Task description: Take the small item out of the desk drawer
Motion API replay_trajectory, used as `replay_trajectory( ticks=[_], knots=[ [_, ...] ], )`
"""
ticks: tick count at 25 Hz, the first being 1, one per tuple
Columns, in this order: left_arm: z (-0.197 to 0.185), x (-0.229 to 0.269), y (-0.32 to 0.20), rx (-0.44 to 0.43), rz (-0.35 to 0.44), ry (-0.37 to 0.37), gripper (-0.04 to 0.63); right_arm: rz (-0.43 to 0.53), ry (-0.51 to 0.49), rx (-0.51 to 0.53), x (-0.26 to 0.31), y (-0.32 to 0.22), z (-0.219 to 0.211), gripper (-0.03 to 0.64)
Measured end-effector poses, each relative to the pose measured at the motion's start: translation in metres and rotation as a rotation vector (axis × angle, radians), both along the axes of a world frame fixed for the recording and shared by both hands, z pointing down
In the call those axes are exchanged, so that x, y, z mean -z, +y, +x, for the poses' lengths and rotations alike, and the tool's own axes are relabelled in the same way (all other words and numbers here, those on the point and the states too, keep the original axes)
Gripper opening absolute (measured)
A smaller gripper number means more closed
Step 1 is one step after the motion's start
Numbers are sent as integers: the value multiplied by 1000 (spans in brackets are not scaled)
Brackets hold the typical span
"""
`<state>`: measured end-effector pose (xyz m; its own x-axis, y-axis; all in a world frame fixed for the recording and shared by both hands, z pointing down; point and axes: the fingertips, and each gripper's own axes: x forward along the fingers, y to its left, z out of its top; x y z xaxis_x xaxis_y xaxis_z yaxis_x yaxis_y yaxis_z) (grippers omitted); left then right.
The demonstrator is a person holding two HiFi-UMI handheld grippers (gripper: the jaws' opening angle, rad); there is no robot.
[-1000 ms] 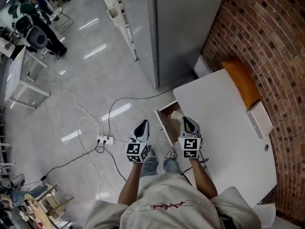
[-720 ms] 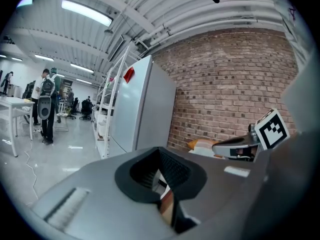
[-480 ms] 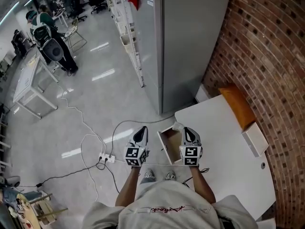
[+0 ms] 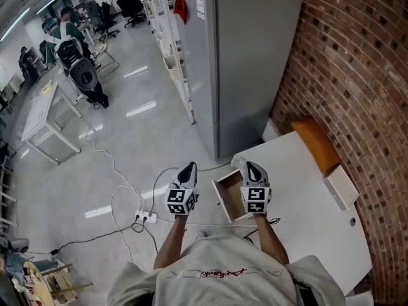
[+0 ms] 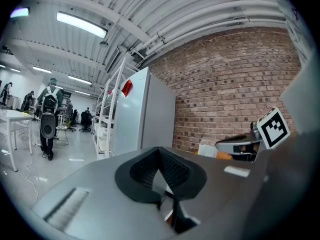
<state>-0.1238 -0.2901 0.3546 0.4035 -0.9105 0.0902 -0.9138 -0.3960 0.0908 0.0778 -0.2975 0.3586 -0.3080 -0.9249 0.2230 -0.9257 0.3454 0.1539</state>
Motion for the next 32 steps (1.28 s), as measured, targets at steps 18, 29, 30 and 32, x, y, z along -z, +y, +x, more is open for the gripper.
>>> replay_trajectory(
  ticks=[18, 29, 30, 32],
  knots=[
    [8, 19, -32, -28, 51, -13, 9, 51, -9, -17, 21, -21, 3, 12],
    [3, 20, -26, -19, 44, -7, 9, 59, 4, -21, 25, -16, 6, 12],
    [3, 19, -25, -21, 43, -10, 9, 57, 5, -21, 25, -15, 6, 12],
    [4, 19, -24, -23, 42, -8, 9, 56, 6, -20, 25, -14, 5, 12]
  ],
)
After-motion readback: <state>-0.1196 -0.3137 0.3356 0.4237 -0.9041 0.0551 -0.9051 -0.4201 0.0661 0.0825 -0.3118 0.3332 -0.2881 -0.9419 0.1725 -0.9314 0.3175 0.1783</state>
